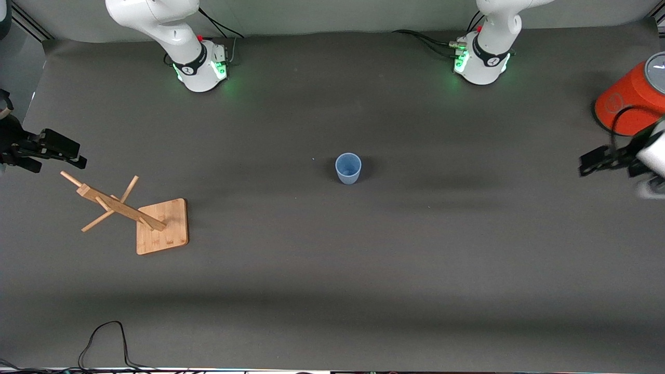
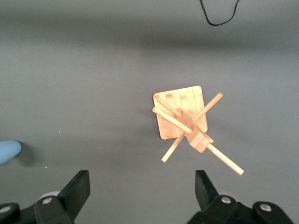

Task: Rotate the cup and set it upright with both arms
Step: 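Open the left gripper and raise it away from the cup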

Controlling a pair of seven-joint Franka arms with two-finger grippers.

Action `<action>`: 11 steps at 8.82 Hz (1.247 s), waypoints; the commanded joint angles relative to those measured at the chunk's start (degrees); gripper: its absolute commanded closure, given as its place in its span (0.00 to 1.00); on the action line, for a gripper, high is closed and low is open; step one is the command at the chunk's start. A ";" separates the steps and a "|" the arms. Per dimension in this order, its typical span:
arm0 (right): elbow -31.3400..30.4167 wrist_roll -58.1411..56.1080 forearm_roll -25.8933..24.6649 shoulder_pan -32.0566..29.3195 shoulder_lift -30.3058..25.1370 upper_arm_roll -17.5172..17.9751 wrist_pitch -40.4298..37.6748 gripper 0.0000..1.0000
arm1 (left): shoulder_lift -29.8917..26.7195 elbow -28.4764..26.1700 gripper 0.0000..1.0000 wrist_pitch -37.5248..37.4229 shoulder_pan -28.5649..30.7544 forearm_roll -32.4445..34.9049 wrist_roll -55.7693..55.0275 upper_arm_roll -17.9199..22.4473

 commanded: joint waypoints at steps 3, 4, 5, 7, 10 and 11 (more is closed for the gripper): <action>1.78 0.38 2.11 0.54 0.76 -0.32 -1.15 0.00 | -8.84 -10.62 0.00 4.90 -0.82 -1.18 0.37 -1.12; 1.78 0.55 2.19 0.37 1.02 -0.40 -1.15 0.00 | -8.67 -10.19 0.00 5.00 -0.56 -1.18 0.45 -1.12; 2.04 0.64 2.19 0.63 1.03 -0.23 -1.15 0.00 | -8.14 -9.57 0.00 5.26 -0.21 -1.18 0.98 -1.04; 2.13 0.72 2.19 0.89 0.85 0.21 -1.15 0.00 | -7.26 -9.04 0.00 5.35 -0.20 -1.18 1.07 -1.03; 1.61 0.38 2.98 1.07 1.20 0.21 -3.33 0.00 | -6.47 -8.42 0.00 5.26 -0.03 -0.83 1.16 -0.95; 1.35 -0.06 4.38 1.07 1.72 0.12 -3.52 0.00 | -6.38 -8.42 0.00 5.26 0.06 -0.57 1.51 -0.86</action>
